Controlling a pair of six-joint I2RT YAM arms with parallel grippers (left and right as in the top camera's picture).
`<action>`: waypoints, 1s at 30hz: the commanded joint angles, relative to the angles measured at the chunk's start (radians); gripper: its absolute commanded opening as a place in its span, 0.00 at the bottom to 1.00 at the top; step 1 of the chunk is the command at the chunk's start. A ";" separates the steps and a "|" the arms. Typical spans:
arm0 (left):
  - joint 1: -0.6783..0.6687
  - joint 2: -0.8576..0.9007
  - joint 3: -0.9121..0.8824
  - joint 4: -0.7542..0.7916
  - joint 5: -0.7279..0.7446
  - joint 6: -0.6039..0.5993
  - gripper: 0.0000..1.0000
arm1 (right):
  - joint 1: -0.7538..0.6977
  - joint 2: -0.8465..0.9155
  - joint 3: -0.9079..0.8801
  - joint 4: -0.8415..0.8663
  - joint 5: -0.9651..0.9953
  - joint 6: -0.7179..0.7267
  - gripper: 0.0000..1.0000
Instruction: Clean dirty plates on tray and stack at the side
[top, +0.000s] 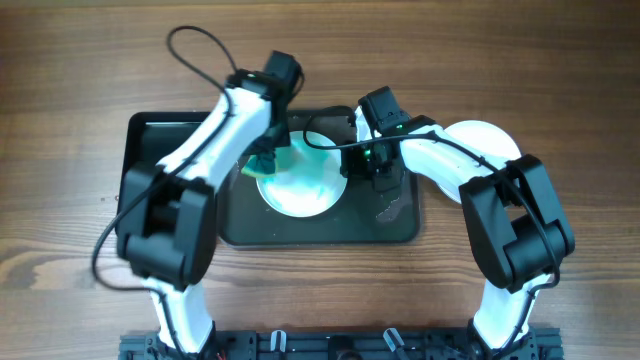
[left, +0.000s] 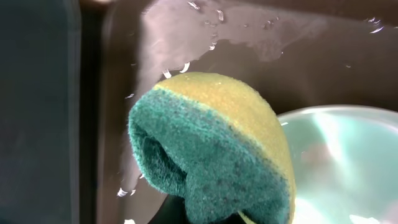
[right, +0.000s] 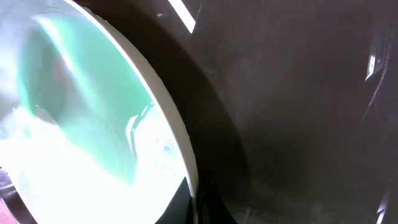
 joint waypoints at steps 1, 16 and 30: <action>0.049 -0.116 0.019 -0.034 0.124 -0.022 0.04 | -0.006 0.026 -0.029 -0.023 0.057 0.000 0.04; 0.072 -0.126 0.018 0.021 0.139 -0.023 0.04 | 0.033 -0.394 -0.028 -0.243 0.645 -0.033 0.04; 0.072 -0.126 0.018 0.024 0.140 -0.023 0.04 | 0.385 -0.537 -0.028 -0.315 1.398 -0.033 0.04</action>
